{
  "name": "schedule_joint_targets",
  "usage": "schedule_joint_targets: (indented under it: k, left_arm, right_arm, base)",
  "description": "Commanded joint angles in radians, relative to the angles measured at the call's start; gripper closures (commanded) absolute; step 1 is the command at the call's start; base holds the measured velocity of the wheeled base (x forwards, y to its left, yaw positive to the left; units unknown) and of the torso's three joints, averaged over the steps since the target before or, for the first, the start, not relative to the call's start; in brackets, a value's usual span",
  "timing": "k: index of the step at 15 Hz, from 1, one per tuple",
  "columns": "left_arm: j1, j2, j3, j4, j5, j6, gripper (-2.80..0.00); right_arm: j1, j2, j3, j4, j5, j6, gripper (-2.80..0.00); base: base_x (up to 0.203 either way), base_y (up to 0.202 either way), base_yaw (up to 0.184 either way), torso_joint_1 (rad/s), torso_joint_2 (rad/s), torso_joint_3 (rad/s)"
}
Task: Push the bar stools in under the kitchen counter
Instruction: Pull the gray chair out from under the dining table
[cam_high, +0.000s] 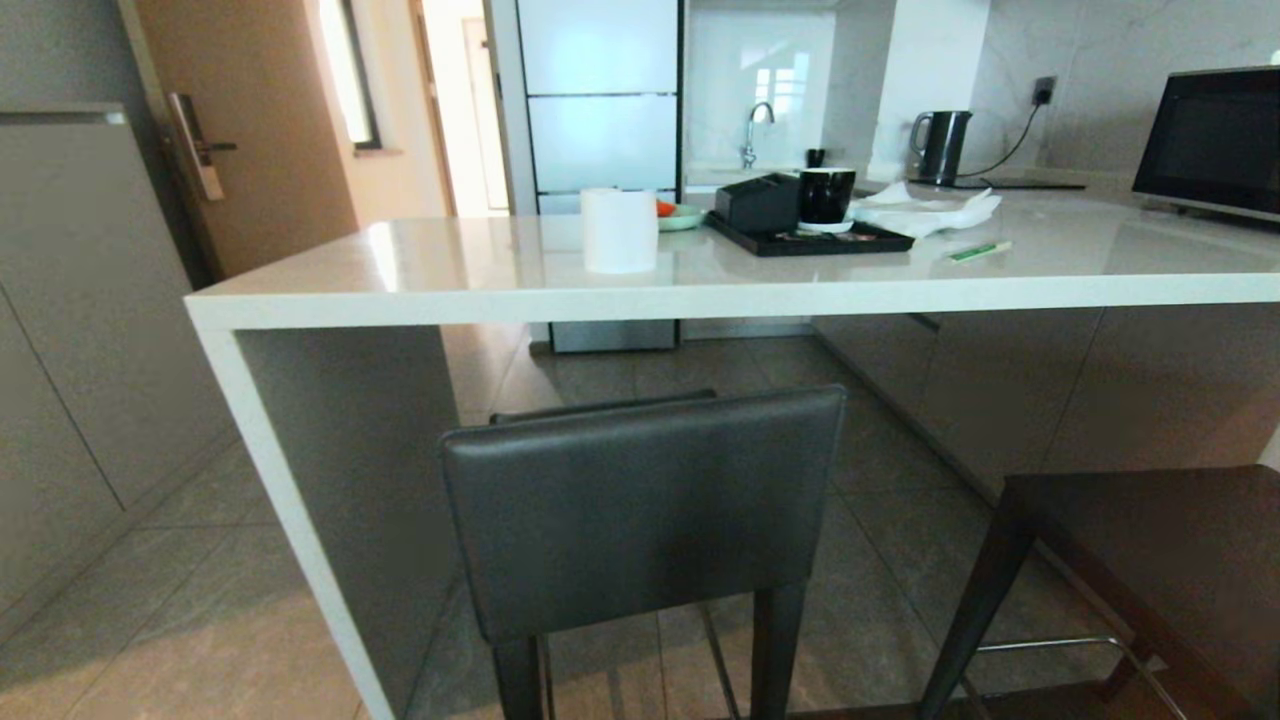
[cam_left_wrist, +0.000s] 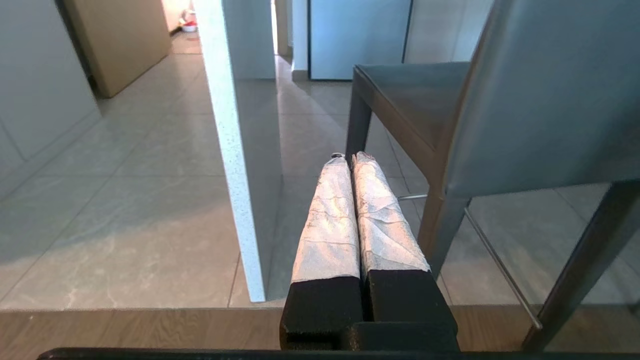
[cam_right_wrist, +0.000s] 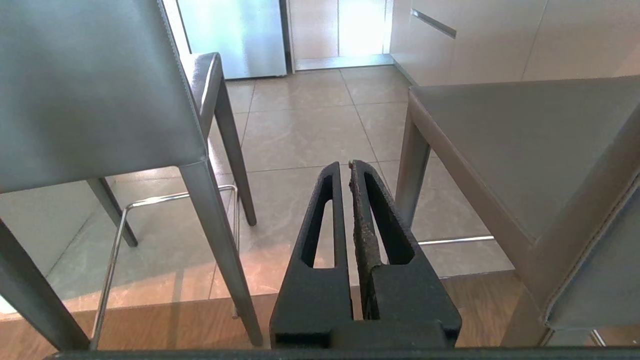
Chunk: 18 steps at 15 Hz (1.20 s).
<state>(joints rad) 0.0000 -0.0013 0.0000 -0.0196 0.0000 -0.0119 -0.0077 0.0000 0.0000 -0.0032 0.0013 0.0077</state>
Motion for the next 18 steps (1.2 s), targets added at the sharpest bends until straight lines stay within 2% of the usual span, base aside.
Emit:
schedule_joint_targets:
  k: [1,18]
  left_arm:
    - [0.000,0.000,0.011,0.000,0.000,0.000,0.00]
    - [0.003,0.000,0.011,-0.003,0.000,-0.008,0.00]
  right_arm:
    - [0.000,0.000,0.009,0.000,0.000,0.000,0.00]
    - [0.000,0.000,0.009,-0.001,0.002,-0.002,0.00]
  base:
    - [0.000,0.000,0.000,0.000,0.00,0.000]
    - [0.000,0.000,0.000,0.000,0.00,0.000]
